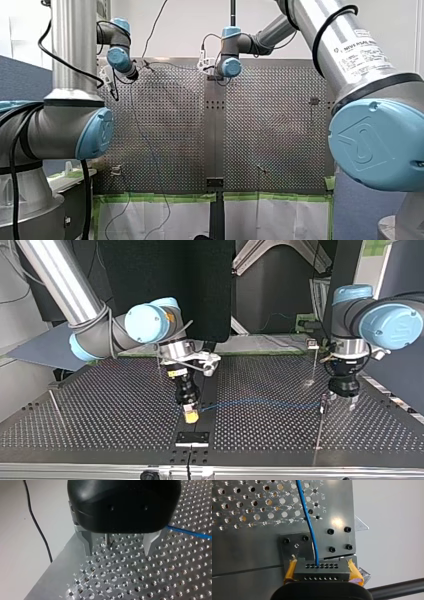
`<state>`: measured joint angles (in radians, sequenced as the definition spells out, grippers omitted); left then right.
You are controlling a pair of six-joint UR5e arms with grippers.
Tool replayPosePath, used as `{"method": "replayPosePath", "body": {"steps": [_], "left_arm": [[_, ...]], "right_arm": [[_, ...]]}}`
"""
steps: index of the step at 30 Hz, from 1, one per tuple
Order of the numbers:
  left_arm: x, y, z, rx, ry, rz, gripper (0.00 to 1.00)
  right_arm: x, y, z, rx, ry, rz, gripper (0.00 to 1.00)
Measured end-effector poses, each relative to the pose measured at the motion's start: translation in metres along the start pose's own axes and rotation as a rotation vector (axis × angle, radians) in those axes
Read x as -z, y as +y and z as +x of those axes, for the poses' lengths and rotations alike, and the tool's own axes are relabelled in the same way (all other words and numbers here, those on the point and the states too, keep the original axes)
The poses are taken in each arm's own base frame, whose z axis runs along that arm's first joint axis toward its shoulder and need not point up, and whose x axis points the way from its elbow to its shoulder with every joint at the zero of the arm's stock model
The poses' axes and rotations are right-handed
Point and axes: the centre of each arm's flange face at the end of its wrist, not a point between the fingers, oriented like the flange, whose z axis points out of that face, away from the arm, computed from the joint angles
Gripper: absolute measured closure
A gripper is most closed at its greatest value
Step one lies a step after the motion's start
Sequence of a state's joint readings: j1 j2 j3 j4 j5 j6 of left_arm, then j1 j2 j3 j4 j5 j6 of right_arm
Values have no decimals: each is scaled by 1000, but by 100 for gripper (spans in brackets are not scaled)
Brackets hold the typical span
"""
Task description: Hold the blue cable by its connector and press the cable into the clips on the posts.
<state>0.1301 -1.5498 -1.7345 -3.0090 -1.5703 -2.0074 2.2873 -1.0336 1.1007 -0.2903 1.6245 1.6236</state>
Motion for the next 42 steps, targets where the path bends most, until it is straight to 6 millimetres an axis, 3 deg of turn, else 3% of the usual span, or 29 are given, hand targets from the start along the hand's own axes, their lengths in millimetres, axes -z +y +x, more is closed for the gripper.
{"method": "replayPosePath", "body": {"steps": [18, 26, 42], "left_arm": [[60, -38, -16, 30, 42, 83, 0], [70, -50, -16, 19, 52, 111, 0], [91, -55, -28, -96, 8, 38, 0]], "right_arm": [[-1, 3, -9, 14, -13, -10, 100], [-1, 3, -15, 17, -28, -11, 100], [-1, 4, -19, 18, -35, -13, 100]]}}
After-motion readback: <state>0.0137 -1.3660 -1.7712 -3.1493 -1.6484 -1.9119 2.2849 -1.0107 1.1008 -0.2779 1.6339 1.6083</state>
